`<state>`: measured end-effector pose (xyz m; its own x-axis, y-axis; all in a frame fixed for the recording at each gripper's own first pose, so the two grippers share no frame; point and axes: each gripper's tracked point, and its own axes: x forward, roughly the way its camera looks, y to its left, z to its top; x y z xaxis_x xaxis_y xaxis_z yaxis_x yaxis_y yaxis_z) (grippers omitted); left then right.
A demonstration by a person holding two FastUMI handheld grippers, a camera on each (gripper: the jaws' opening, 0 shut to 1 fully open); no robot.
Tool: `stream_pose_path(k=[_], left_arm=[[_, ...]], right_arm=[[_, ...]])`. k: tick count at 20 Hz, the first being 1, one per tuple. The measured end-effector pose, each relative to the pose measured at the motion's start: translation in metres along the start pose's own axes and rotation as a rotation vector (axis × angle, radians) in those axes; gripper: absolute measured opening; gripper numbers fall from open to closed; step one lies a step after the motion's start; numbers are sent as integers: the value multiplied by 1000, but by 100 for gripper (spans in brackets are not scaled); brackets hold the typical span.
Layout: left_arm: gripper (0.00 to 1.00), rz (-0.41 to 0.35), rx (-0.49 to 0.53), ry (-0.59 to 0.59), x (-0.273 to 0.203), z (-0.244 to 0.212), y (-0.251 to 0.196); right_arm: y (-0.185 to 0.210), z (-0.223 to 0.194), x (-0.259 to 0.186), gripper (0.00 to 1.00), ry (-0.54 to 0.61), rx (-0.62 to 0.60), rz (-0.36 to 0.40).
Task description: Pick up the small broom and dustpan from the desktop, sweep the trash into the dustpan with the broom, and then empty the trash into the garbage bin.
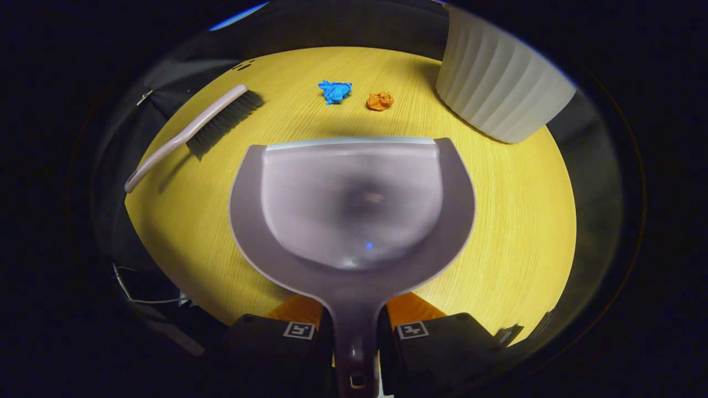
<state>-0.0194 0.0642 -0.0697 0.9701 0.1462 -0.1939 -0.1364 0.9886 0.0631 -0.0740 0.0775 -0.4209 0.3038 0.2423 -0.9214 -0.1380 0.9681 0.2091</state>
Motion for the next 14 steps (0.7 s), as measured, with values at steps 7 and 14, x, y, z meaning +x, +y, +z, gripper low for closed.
stream_pose_path(k=[7,14], left_arm=[[97,-158,-61,261,45,-90,-24],[94,-354,-46,677,63,-208,-60]], right_arm=[[-7,10,-26,36,-75,-38,38],[-40,8,-67,37,-114,-53,-12]])
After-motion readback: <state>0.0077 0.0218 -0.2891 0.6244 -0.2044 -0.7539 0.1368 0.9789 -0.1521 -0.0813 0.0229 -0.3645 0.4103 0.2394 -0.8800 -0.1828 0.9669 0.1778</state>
